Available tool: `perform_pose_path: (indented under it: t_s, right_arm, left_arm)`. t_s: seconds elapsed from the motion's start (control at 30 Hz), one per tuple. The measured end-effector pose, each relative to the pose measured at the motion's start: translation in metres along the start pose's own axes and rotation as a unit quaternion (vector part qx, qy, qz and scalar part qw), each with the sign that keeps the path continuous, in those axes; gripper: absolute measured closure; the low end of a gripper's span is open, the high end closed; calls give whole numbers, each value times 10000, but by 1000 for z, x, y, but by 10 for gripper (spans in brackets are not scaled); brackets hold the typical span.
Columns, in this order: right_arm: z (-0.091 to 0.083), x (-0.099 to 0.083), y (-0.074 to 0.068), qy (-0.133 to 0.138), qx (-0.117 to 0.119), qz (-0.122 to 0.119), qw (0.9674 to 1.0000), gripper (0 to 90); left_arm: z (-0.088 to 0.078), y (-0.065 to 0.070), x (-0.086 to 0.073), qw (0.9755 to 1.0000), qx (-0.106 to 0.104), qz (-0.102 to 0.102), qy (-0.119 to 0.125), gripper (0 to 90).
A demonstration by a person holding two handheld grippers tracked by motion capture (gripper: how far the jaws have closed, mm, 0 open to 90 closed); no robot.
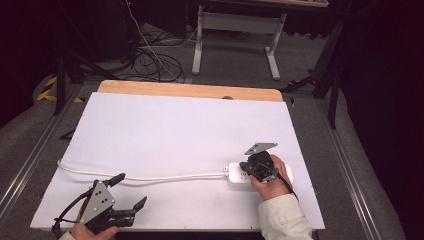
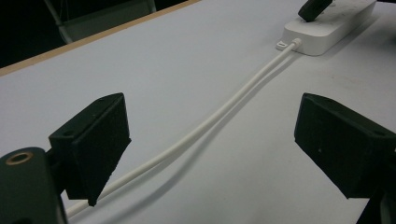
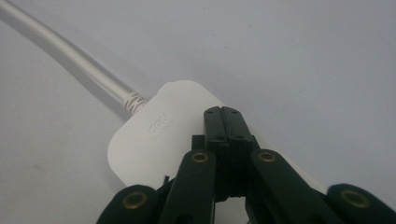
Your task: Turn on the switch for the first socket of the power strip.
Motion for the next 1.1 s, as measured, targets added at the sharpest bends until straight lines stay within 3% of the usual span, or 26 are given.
perform_pose_path:
  t_s: [0.47, 0.6, 0.67, 1.1]
  right_arm:
    - [0, 1, 1, -8, -20, 42, 10000, 900]
    - [-6, 2, 1, 180, 12, 111, 9998, 900]
    - [-13, 6, -1, 404, 71, 123, 9991, 900]
    - [-41, 17, -9, 896, -35, -113, 9959, 900]
  left_arm:
    - [0, -1, 0, 10000, 18, 19, 0, 108]
    - [0, -1, 0, 10000, -1, -11, -3, 108]
    - [1, -2, 0, 10000, 6, -3, -4, 108]
    - [0, -2, 0, 10000, 9, -26, 2, 107]
Point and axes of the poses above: each handheld gripper's, and its own axes: z roughly forward along the jaws, x roughly out of its top, y roughly to its right, the point moved 6 cm from there along z, roughly forward along the jaws, and after that the axes turned 3 degrees about -y, right-handed, at the moved point
